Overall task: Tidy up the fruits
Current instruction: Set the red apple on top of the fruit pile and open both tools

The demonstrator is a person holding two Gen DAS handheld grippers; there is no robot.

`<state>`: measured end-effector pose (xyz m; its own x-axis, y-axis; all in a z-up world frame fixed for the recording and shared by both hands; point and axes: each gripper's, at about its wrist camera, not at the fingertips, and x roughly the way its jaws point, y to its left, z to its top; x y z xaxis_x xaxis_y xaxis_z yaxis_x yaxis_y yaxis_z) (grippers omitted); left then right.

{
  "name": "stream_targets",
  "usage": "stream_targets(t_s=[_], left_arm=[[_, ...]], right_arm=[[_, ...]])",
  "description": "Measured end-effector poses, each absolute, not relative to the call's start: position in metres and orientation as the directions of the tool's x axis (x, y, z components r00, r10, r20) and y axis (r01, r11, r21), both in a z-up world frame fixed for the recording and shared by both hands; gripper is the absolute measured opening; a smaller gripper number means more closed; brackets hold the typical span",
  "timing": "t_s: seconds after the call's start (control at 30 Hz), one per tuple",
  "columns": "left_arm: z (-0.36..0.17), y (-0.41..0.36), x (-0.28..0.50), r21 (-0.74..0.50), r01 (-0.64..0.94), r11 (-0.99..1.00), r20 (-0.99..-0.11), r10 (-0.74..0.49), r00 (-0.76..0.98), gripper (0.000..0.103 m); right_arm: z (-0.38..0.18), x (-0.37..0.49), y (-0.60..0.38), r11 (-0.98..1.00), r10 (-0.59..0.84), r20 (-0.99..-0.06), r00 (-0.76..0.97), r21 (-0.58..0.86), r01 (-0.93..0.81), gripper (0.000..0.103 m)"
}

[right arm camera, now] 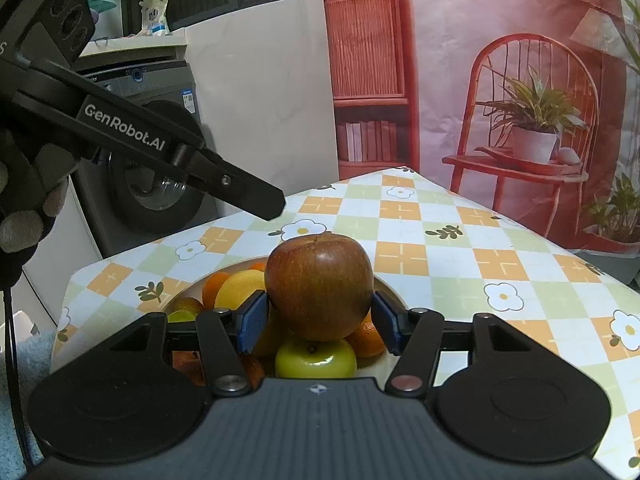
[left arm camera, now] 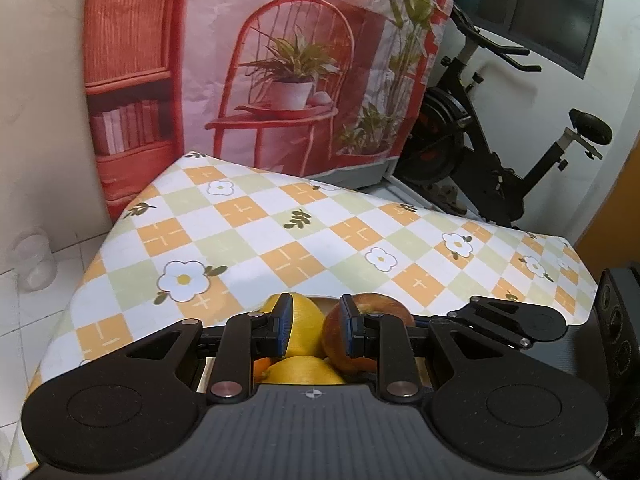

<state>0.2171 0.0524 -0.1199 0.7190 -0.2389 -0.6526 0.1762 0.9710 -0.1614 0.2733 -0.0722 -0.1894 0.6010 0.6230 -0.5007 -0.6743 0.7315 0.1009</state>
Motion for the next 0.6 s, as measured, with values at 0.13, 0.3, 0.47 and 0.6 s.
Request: stream_targets(t_s=[0.13,0.3,0.47,0.6], left_arm=[[-0.118,0.058,0.214,-0.158,0.160,0.974,-0.648,-0.225,0.727,0.026],[-0.116,0.063,0.212,-0.147,0.135,0.980,-0.641,-0.198,0.742,0.027],[-0.115,0.067,0.209,-0.129,0.113,0.985,-0.637,-0.169,0.752,0.027],[-0.112,0.068,0.207,-0.114,0.096,0.989,-0.632,-0.147,0.761,0.027]], right_arm=[[-0.189,0.274,-0.072,0.734,0.618,-0.505,0.602,0.097,-0.673,0.059],[-0.188,0.273,-0.070,0.736,0.611,-0.512,0.604,0.085,-0.672,0.059],[-0.187,0.272,-0.069,0.738,0.604,-0.517,0.607,0.074,-0.671,0.060],[-0.186,0.272,-0.069,0.740,0.597,-0.519,0.612,0.062,-0.670,0.061]])
